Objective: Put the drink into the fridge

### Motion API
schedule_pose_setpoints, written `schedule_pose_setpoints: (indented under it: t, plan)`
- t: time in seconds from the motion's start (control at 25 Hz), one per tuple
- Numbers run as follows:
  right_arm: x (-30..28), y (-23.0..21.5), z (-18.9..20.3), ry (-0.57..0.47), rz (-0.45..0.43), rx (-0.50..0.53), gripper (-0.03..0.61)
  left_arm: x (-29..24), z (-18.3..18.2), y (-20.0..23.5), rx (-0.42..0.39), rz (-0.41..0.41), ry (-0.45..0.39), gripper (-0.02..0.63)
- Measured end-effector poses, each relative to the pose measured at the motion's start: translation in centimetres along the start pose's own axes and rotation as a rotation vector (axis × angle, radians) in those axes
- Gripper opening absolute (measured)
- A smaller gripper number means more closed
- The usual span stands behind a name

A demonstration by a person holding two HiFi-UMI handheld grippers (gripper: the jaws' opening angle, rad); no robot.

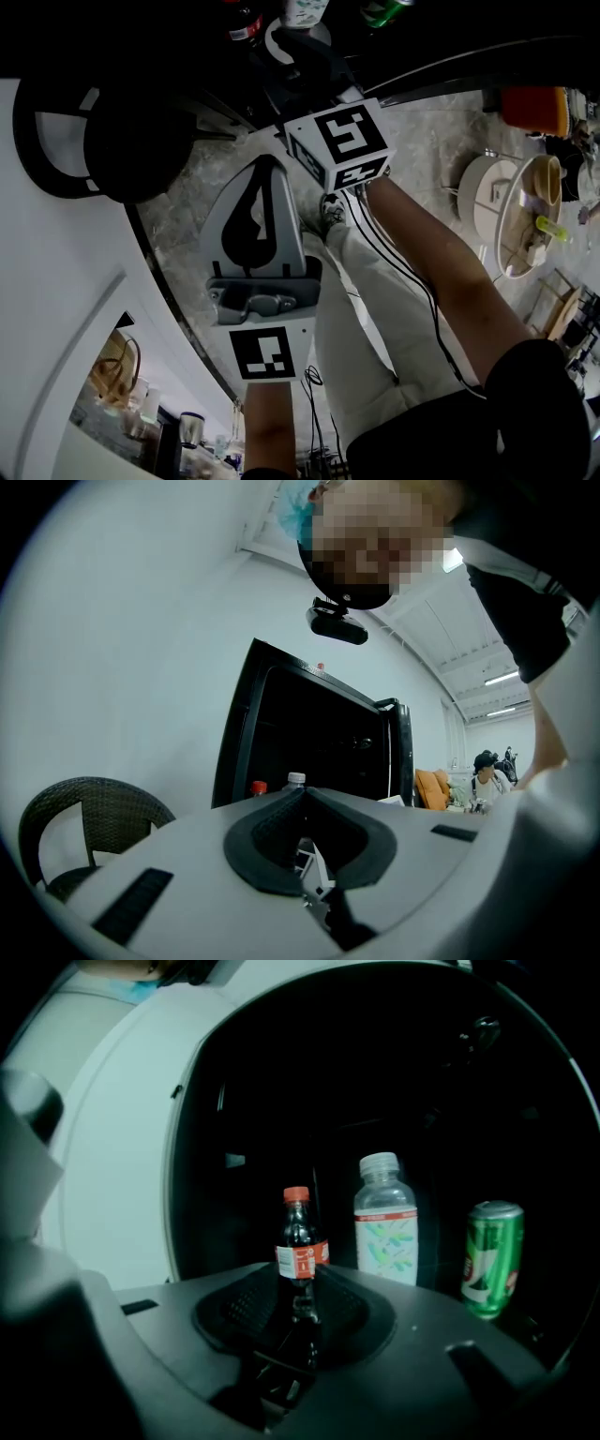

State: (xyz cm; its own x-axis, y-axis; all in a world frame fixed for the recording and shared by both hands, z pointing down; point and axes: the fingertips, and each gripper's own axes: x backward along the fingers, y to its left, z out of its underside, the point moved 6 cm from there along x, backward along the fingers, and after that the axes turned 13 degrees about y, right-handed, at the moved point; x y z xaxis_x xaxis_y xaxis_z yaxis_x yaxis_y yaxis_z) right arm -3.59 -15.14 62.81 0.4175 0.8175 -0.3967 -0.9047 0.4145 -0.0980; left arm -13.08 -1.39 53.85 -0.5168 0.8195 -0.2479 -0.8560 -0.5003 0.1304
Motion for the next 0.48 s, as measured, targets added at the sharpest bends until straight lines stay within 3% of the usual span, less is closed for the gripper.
schedule_pose_setpoints:
  t: [0.12,0.48]
  plan:
    - [2.2,-0.1,1.0,0.003,0.015,-0.032,0.037,0.4,0.7,-0.7,0.029,-0.014,0.002,0.009]
    - [8.1,-1.4,4.7,0.079,-0.004,-0.133,0.014,1.4,3.8,-4.2,0.1,-0.025,0.068,0.009]
